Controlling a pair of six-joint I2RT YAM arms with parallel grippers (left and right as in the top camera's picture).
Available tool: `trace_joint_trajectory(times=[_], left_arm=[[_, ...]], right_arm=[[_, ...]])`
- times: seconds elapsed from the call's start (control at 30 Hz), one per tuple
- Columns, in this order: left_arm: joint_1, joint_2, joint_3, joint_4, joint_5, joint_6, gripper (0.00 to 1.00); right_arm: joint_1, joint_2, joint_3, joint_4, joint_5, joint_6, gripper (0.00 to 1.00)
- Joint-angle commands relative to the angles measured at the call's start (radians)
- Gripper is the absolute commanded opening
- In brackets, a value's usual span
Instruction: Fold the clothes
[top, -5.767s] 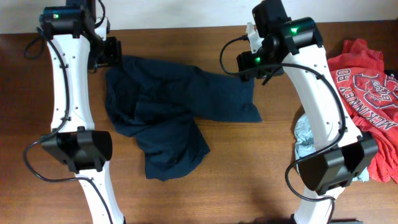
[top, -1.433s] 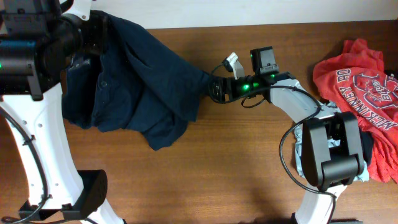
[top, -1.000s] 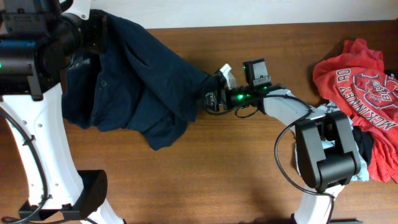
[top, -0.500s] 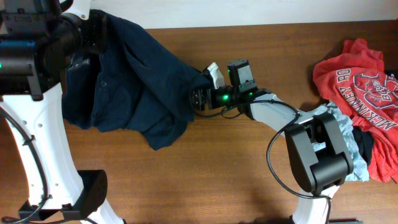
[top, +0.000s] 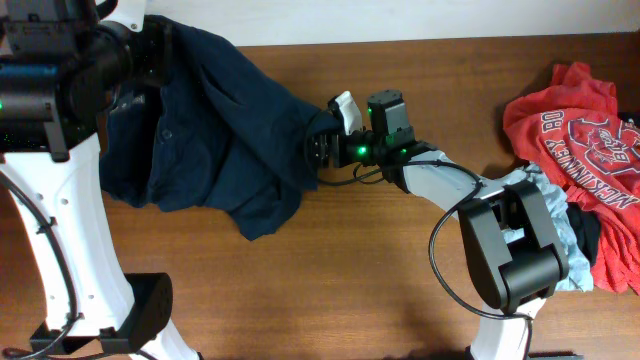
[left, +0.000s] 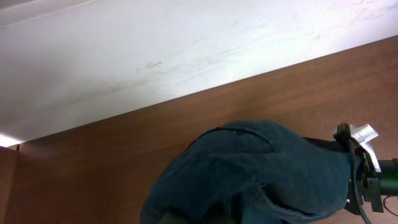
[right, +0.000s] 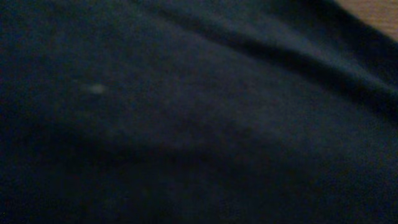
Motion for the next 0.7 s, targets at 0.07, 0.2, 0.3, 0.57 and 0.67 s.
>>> trace_joint_trajectory(times=[0.07, 0.2, 0.3, 0.57, 0.67], left_arm=[[0.002, -0.027, 0.008, 0.010, 0.000, -0.013, 0.00], [0.002, -0.027, 0.008, 0.010, -0.006, -0.013, 0.00], [0.002, -0.027, 0.008, 0.011, -0.047, -0.013, 0.00], [0.004, -0.029, 0.008, 0.025, -0.049, -0.013, 0.00], [0.005, -0.029, 0.008, 0.030, -0.049, -0.013, 0.00]], right_arm=[[-0.011, 0.005, -0.003, 0.007, -0.082, -0.003, 0.41], [-0.054, 0.003, -0.003, -0.029, -0.195, 0.009, 0.08], [-0.084, -0.003, -0.003, -0.105, -0.230, 0.010, 0.04], [-0.225, -0.100, -0.003, -0.351, -0.296, -0.144, 0.04], [-0.302, -0.206, -0.003, -0.356, -0.363, -0.144, 0.04]])
